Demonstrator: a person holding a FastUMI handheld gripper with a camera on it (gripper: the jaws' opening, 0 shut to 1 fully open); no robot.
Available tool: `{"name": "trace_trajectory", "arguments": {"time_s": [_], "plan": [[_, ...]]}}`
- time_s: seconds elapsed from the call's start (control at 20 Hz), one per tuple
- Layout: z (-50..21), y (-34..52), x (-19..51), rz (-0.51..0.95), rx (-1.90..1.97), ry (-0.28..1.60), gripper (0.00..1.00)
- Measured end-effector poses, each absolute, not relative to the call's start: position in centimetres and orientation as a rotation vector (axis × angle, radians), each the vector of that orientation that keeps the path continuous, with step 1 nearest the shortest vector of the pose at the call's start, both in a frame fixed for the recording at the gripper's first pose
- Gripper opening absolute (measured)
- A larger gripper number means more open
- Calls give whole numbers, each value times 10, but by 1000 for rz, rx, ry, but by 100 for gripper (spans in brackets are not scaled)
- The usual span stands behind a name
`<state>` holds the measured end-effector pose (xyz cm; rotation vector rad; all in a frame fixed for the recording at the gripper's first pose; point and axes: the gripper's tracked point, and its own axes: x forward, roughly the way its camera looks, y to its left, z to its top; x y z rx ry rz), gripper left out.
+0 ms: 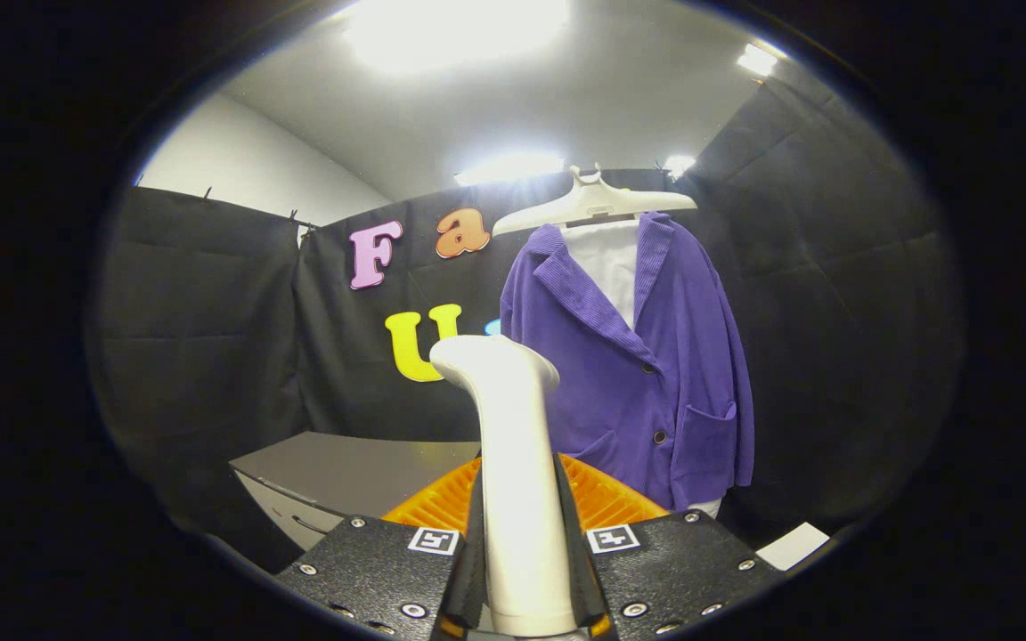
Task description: Iron the clothes twice with a garment steamer, once on the left side and once on the right side.
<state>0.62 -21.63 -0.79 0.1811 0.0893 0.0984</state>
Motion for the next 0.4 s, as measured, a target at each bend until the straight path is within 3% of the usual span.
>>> {"name": "trace_trajectory", "arguments": {"time_s": [0.4], "plan": [[-1, -154, 7, 16, 133, 29, 38]]}}
